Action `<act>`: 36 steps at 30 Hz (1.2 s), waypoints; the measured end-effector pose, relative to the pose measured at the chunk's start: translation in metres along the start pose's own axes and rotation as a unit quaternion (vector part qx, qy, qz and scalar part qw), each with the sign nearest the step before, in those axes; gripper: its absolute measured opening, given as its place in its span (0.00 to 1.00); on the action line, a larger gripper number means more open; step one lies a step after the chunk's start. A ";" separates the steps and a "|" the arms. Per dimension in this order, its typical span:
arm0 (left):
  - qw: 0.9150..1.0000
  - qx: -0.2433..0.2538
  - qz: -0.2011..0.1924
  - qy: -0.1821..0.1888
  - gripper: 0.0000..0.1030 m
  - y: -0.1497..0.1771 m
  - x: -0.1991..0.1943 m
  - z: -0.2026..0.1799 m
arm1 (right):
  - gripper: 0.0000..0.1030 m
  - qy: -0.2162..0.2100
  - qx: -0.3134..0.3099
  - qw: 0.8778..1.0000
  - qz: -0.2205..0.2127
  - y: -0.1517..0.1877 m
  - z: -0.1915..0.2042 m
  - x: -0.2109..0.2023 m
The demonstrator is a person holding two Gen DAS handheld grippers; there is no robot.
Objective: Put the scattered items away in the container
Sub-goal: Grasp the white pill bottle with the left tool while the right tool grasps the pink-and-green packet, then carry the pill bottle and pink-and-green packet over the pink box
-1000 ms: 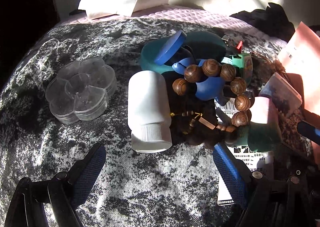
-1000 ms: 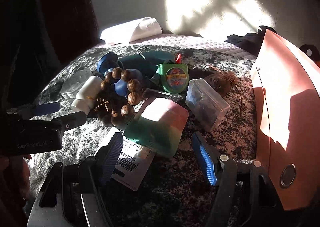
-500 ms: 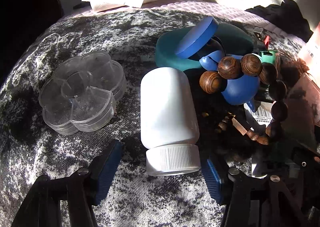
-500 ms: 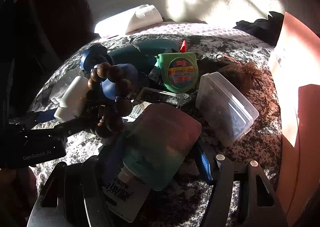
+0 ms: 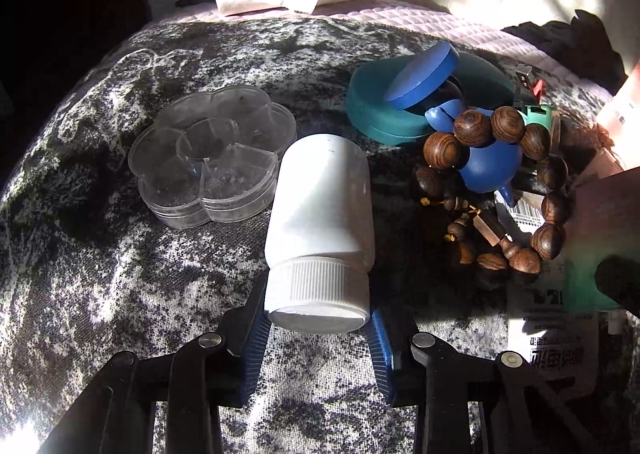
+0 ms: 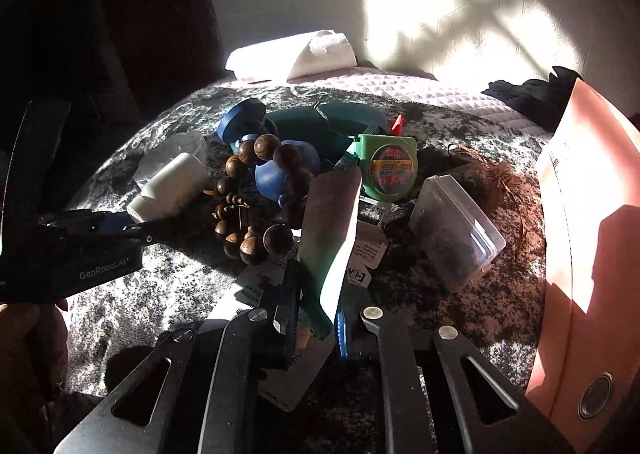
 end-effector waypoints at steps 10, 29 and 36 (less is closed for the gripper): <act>1.000 0.001 -0.020 0.010 0.36 0.016 -0.053 0.004 | 0.11 -0.021 0.000 1.000 -0.006 0.010 0.035 -0.042; 0.998 0.002 -0.069 -0.002 0.36 0.052 -0.172 0.019 | 0.11 -0.058 -0.041 0.995 -0.067 0.023 0.135 -0.128; 0.995 0.014 -0.097 0.001 0.36 0.039 -0.211 -0.002 | 0.11 -0.051 -0.032 0.993 -0.104 0.011 0.127 -0.175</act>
Point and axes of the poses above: each gripper's, at about its wrist camera, not at the fingertips, and x roughly the way its jaws point, z to its left, y to its underside, the point moved 8 cm from there along x, roughly the way its jaws point, and after that the axes turned 6 degrees about -z, right-handed, at the moved point
